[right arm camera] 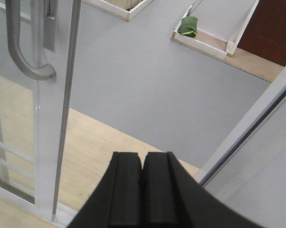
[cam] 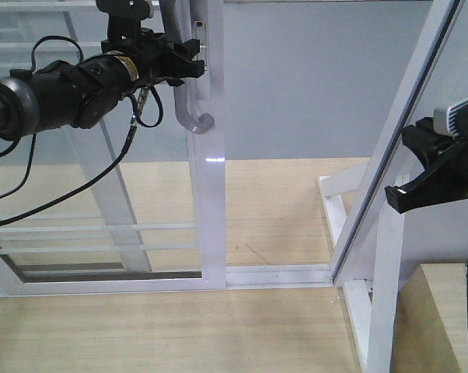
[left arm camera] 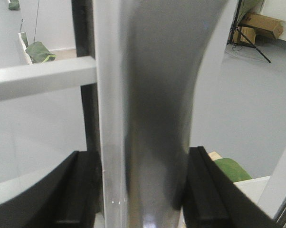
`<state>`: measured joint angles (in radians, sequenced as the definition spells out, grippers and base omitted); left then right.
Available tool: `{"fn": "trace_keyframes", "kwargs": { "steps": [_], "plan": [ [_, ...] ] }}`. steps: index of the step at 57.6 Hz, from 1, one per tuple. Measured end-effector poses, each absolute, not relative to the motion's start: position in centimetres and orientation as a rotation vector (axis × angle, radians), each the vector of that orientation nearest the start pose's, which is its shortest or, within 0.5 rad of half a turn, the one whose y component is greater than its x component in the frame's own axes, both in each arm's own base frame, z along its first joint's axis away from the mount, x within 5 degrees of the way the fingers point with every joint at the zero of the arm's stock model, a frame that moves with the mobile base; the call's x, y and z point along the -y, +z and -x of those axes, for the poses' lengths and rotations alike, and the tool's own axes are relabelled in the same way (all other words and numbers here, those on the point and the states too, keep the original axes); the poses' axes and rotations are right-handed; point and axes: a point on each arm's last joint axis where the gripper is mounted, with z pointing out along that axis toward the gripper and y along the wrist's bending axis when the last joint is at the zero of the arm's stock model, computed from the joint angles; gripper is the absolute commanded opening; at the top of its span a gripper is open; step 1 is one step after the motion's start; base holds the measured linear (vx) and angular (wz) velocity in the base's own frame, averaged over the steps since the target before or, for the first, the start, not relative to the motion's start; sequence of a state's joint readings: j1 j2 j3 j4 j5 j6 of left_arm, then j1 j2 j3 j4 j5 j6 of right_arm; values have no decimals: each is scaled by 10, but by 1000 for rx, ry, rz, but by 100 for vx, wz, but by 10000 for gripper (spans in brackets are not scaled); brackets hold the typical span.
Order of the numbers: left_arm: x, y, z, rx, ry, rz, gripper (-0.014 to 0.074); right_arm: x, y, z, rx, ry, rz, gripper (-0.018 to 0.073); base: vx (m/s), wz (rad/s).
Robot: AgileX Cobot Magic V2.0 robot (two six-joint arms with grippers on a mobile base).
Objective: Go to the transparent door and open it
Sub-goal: 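Slide the door panel away from the frame with the left gripper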
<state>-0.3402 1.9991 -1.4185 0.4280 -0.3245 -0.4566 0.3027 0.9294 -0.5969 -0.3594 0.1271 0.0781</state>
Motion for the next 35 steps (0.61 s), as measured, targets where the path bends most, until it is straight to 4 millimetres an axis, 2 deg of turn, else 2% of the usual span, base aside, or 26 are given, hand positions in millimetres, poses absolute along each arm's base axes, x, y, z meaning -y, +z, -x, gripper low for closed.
{"fn": "trace_keyframes", "kwargs": {
  "steps": [6,18,35],
  "plan": [
    [170,247,-441,-1752,-394,-358,330,-54,300,-188,-1861,-31,530,-8,0,0],
    [172,248,-439,-1783,-376,-364,-8,-54,300,-188,-1854,-48,548,-8,0,0],
    [166,258,-434,-1845,-324,-346,-2,-54,300,-188,-1853,-51,551,-8,0,0]
  ]
}}
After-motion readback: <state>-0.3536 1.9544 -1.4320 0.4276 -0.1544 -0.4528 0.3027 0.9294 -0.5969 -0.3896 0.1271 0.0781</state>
